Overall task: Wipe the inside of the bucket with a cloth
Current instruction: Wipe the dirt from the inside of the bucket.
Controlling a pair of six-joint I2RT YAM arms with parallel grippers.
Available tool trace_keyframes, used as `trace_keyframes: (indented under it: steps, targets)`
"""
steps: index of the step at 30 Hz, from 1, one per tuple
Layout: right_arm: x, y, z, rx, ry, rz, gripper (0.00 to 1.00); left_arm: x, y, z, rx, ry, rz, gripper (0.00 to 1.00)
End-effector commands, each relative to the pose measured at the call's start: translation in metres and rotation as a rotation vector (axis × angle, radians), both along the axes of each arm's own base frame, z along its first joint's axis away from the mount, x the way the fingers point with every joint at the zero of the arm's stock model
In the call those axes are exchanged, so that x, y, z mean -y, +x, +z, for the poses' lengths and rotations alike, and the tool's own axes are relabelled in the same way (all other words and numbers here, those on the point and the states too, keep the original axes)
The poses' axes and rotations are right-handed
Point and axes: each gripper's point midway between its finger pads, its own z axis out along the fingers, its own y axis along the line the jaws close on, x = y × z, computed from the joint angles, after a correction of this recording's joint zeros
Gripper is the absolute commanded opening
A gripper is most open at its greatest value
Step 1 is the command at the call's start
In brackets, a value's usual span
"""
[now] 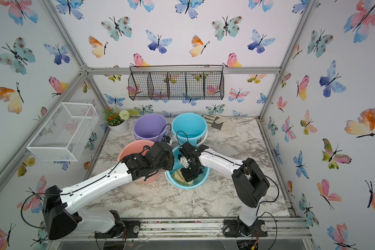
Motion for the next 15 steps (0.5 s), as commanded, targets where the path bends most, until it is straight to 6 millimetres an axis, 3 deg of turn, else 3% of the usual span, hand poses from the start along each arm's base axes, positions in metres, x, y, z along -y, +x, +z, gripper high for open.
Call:
trace_keyframes:
  steps: [1, 8, 11, 15]
  targets:
    - [-0.003, -0.004, -0.039, -0.079, -0.045, -0.017, 0.02, 0.016, -0.002, 0.021, 0.03, -0.085, -0.041, 0.0]
    - [0.005, 0.007, -0.08, -0.058, -0.133, -0.067, 0.02, 0.016, -0.004, 0.02, 0.024, -0.093, -0.042, 0.0]
    - [0.004, 0.009, -0.081, -0.045, -0.125, -0.083, 0.02, 0.017, -0.005, 0.02, 0.023, -0.098, -0.042, 0.0]
    - [0.003, 0.006, -0.063, -0.043, -0.093, -0.088, 0.02, 0.015, -0.004, 0.018, 0.02, -0.09, -0.036, 0.0]
